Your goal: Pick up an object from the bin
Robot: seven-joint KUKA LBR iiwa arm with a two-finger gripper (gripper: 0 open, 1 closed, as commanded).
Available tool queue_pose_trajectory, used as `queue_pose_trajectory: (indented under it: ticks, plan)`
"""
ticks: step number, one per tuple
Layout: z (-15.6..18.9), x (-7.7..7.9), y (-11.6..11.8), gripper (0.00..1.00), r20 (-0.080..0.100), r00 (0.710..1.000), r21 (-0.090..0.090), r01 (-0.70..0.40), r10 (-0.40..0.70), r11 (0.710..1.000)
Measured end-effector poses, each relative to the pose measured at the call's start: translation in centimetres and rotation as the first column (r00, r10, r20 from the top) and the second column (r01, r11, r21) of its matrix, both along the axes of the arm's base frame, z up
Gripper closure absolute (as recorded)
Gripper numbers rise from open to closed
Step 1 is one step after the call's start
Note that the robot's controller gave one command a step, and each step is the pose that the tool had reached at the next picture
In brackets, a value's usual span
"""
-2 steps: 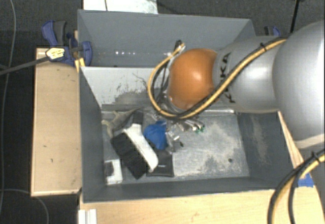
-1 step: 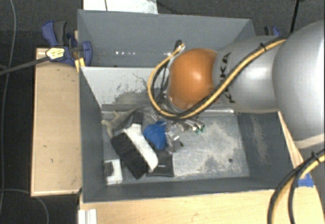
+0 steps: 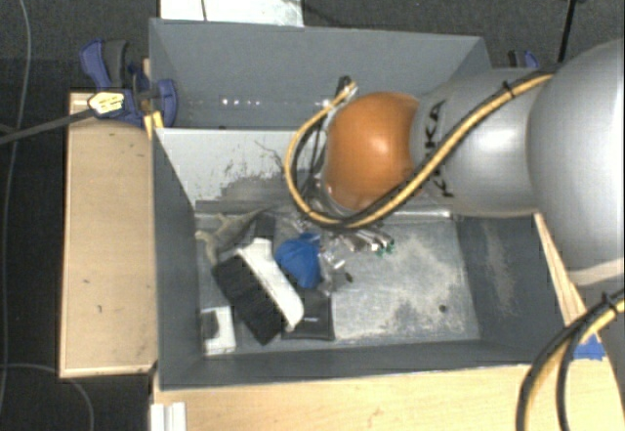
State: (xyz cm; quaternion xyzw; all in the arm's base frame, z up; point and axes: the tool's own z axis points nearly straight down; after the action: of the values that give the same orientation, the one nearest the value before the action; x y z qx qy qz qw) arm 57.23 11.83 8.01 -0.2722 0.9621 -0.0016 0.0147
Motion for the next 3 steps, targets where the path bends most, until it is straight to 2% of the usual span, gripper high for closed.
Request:
queue_pose_trajectory:
  ticks: [3]
  plan:
    - [2.6,0.0,0.1,1.0,0.001,1.0,0.002,0.002,-0.002,1.0]
